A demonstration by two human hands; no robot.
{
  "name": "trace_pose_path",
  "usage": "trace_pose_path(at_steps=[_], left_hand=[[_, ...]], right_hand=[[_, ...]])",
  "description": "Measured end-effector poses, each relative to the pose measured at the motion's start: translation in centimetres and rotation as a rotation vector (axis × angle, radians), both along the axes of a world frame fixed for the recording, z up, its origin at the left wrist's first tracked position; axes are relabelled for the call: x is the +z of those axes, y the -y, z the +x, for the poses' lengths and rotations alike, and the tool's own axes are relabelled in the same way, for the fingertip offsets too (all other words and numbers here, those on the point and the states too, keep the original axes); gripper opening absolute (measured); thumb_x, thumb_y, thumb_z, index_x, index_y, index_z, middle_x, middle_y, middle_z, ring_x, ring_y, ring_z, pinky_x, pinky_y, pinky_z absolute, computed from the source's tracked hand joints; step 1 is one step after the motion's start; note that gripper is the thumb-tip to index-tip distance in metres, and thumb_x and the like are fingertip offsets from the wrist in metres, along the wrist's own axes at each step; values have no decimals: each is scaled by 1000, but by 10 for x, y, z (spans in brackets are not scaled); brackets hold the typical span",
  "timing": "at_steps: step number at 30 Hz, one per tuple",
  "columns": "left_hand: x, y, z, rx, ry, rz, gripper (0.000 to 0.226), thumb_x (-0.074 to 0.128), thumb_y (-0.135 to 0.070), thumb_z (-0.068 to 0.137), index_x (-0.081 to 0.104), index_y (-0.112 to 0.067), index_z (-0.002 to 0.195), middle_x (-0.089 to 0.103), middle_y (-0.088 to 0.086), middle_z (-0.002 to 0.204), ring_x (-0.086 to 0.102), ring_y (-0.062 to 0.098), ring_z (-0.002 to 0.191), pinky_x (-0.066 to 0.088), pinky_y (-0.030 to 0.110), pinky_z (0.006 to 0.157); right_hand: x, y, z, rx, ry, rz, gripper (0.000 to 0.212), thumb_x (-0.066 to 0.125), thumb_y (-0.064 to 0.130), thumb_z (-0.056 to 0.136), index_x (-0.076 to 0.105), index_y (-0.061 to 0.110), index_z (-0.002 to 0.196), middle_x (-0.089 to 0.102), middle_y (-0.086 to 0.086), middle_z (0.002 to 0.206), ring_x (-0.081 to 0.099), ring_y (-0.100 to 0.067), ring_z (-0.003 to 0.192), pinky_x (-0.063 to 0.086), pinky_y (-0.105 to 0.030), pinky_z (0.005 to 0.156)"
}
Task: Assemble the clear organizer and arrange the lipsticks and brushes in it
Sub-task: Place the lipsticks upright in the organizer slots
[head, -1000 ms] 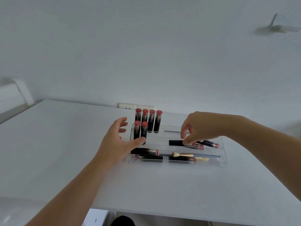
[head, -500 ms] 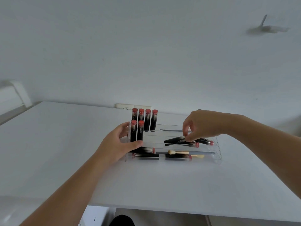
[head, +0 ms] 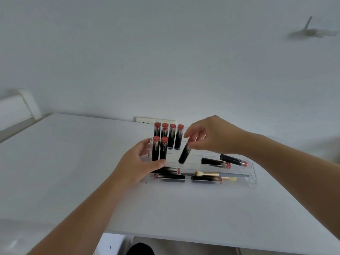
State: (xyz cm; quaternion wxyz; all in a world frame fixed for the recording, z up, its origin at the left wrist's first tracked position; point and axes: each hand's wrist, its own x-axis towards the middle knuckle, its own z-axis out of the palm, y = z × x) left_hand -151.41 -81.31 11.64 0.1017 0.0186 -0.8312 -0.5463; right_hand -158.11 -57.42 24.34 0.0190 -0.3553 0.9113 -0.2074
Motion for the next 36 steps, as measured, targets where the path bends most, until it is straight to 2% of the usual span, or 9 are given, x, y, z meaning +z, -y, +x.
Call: trace_pose_path(at_steps=[2, 5, 9, 13, 24, 29, 36], left_hand=[[1, -1, 0, 0, -3, -7, 85, 84, -57, 59, 52, -47, 136, 63, -29, 128, 53, -11, 124, 40, 32, 111], [1, 0, 0, -7, -4, -19, 85, 85, -57, 60, 52, -45, 138, 64, -29, 127, 54, -10, 124, 41, 35, 112], [0, 0, -2, -12, -5, -18, 83, 84, -57, 60, 53, -46, 137, 65, -30, 126, 55, -9, 123, 41, 36, 112], [-1, 0, -3, -15, -11, -18, 80, 85, -56, 60, 54, -49, 134, 64, -35, 123, 54, -13, 121, 42, 32, 110], [-2, 1, -3, -16, -16, -19, 79, 85, -58, 61, 53, -51, 133, 64, -34, 124, 53, -15, 121, 40, 22, 101], [-2, 1, -4, -14, -20, -14, 72, 86, -55, 62, 53, -55, 126, 64, -37, 121, 53, -17, 118, 40, 17, 96], [-4, 0, -5, -13, -31, -2, 70, 87, -51, 63, 55, -55, 125, 65, -37, 119, 54, -17, 118, 40, 17, 95]], right_hand=[[-3, 7, 2, 7, -21, -25, 21, 77, 27, 85, 73, 30, 106, 74, 17, 86, 68, -3, 82, 56, -26, 80], [-5, 14, 3, 14, -64, -42, 16, 76, 26, 85, 72, 28, 101, 72, 18, 83, 66, -1, 80, 56, -31, 80], [-8, 20, 3, 21, -76, -60, 11, 76, 27, 86, 72, 30, 96, 72, 17, 83, 66, -1, 80, 56, -30, 78], [-12, 25, 3, 30, -71, -62, 11, 76, 26, 86, 74, 26, 97, 73, 14, 85, 67, -4, 81, 55, -30, 78], [-20, 35, 5, 38, -86, -83, 13, 72, 16, 85, 74, 23, 96, 73, 10, 85, 67, -9, 77, 52, -28, 72], [-22, 35, 4, 23, -74, -102, 13, 73, 17, 85, 72, 24, 95, 74, 11, 86, 67, -6, 74, 51, -24, 69], [-25, 39, 6, 11, -77, -129, 14, 74, 20, 84, 69, 25, 96, 74, 11, 85, 69, -6, 76, 56, -32, 76]])
